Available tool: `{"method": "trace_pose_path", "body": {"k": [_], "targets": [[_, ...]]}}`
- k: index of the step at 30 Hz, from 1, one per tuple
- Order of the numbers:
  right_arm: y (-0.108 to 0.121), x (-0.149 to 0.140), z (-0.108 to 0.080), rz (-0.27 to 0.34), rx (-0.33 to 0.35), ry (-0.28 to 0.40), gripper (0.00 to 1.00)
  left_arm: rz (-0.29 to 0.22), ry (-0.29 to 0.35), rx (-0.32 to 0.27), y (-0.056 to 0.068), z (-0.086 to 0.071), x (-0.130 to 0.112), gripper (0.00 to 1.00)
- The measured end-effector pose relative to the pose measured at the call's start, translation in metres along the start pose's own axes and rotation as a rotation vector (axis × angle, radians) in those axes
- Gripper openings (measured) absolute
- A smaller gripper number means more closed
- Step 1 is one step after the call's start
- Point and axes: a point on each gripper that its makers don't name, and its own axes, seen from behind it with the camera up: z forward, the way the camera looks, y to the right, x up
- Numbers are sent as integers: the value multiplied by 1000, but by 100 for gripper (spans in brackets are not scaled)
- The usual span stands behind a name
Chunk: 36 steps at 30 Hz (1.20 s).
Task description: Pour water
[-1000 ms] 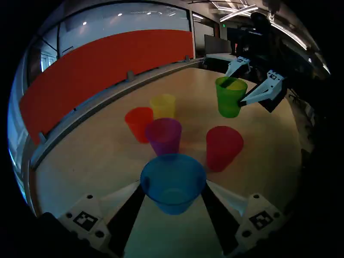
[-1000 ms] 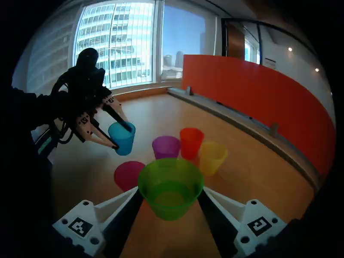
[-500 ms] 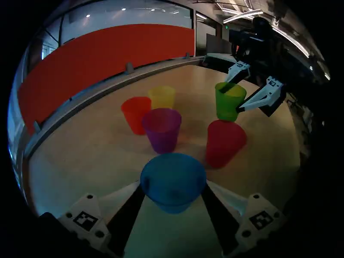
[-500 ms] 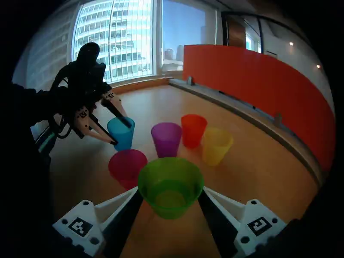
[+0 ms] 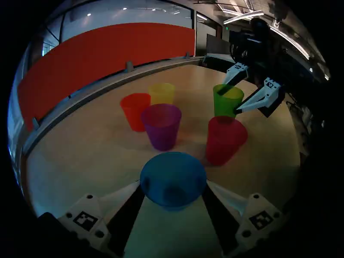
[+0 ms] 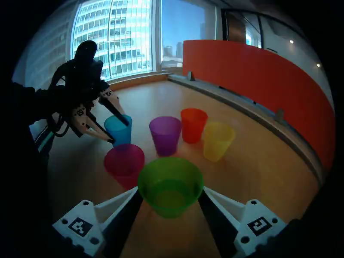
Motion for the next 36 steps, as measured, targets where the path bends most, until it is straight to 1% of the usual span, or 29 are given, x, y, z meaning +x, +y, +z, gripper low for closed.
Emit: {"method": "trace_pose_path", "body": {"k": [6, 11, 15, 18, 21, 30, 36], "targets": [[-2, -6, 3, -1, 1, -11, 88, 4, -7, -3, 2, 0, -5, 86], [-2, -10, 7, 1, 0, -16, 88, 16, -17, 2, 0, -1, -8, 86], [-2, -13, 10, 3, -1, -21, 88, 21, -22, 9, -2, -1, -9, 86], [-4, -15, 12, 11, 5, -25, 88, 27, -23, 24, -6, -1, -10, 86], [-4, -20, 14, 17, 7, -29, 88, 32, -30, 29, -6, -1, -12, 86], [-5, -23, 16, 25, 5, -30, 88, 19, -37, 29, -4, 0, -16, 86], [-5, -27, 15, 13, 0, -34, 89, 15, -49, 30, -1, -2, -22, 86]]}}
